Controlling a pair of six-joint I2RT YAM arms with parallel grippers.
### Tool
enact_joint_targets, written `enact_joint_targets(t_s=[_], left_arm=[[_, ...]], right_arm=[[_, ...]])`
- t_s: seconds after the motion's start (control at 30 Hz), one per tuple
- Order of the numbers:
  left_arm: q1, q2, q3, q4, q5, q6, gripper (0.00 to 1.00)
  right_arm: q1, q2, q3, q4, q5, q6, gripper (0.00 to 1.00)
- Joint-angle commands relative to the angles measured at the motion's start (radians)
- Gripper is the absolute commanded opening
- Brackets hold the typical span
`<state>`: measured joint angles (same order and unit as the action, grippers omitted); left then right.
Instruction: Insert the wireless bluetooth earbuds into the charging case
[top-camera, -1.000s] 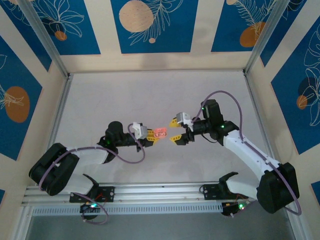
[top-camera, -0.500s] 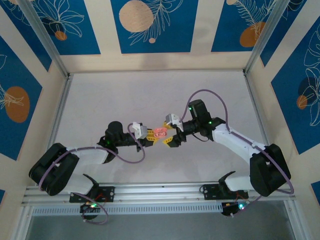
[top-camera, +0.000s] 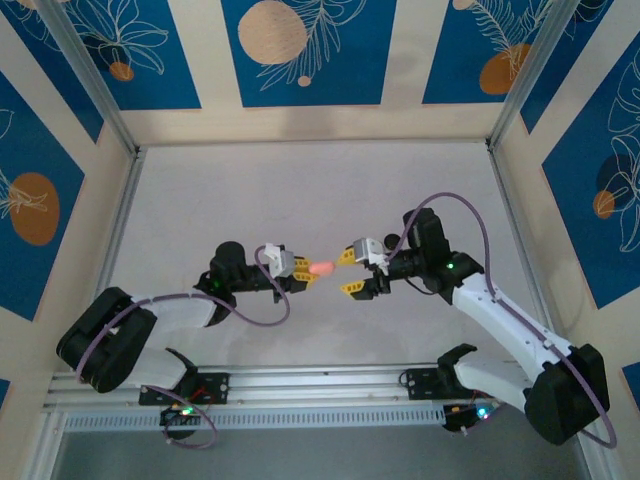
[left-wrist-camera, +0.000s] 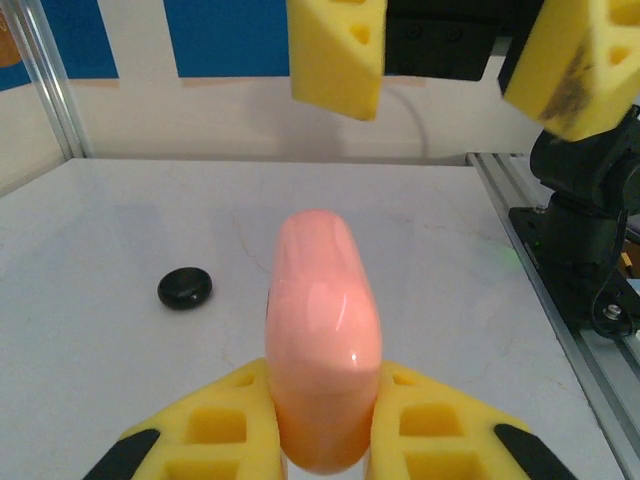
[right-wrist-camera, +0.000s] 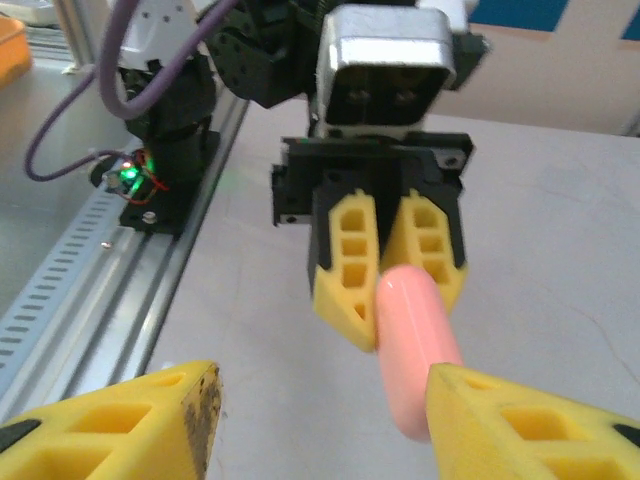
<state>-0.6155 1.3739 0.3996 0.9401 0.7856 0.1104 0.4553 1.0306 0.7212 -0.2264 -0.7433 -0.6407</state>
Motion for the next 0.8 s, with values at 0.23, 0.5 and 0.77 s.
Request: enact_joint_targets(t_s=[0.23, 0.5, 0.77], left_arm=[[-0.003, 0.004, 0.018, 0.094, 0.06, -0.023, 0.17], [-0.002, -0.02, 0.016, 0.068, 0.058, -0.016, 0.17], [-0.003, -0.036, 0.016, 0.051, 0.056, -0.014, 0.17]], right_arm=[[-0.011, 0.163, 0.058, 0.087, -0.036, -0.032, 0.49], [0.024, 0.235, 0.074, 0.113, -0.096, -0.074, 0.42], [0.043, 0.271, 0.084, 0.12, -0.113, -0.097, 0.3]])
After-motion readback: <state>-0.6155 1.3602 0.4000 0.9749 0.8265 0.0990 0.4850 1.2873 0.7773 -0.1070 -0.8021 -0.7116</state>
